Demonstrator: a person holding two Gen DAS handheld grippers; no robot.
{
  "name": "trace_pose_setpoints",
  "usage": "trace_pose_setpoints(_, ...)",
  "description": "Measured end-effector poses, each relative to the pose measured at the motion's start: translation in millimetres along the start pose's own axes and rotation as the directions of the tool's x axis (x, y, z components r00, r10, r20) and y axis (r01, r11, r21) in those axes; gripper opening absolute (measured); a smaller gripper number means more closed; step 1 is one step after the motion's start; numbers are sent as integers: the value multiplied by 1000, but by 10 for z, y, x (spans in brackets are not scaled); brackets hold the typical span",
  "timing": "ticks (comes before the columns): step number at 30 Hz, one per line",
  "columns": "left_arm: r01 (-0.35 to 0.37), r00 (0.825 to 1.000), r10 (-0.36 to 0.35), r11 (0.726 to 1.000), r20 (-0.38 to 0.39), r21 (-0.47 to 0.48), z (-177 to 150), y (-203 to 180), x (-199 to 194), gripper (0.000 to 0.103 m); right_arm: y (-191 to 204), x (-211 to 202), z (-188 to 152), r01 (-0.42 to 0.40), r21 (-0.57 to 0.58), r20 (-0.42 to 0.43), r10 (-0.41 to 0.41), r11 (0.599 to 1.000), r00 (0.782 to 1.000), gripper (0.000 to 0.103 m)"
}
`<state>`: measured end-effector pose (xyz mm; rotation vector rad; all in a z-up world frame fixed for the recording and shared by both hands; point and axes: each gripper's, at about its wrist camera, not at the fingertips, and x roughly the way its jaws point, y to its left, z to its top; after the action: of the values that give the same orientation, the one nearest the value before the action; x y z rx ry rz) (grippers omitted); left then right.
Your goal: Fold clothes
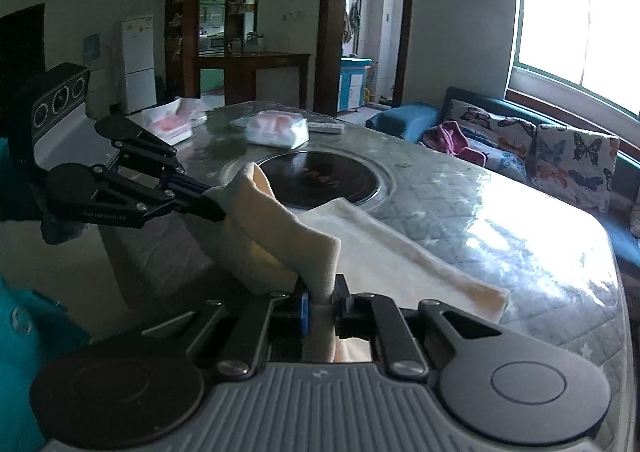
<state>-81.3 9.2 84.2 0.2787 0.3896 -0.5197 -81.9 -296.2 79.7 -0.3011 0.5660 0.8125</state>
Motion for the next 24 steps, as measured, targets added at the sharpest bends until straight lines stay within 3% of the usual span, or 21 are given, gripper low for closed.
trace_pose_setpoints(7,-45,997,45,999,-56,3,196,455,798,6,-575,671,259,31,62,-74,-26,998,997,10)
trace_pose_setpoints(13,-107,977,95,993,-190,-56,77,729,1564,6,-1068,1245,480,61,113,-138,-45,992,989,12)
trace_pose_setpoints(15,-125,970,108,990,-220,-66,19,761,1708,6,-1157,1404,414,101,150,-134,-80,984,988,20)
trace_pose_setpoints(18,-151,958,130,986,-255,-64,-51,782,1840,10,-1271,1465,315,155,227,-103,-135,961,986,22)
trace_pose_setpoints(22,-165,957,140,983,-253,-80,-40,823,1858,15,-1348,1307,226,244,301,-71,-234,922,970,22)
trace_pose_setpoints(24,-179,957,154,980,-246,-83,-16,835,1853,16,-1330,1204,192,219,331,-50,-214,918,976,22)
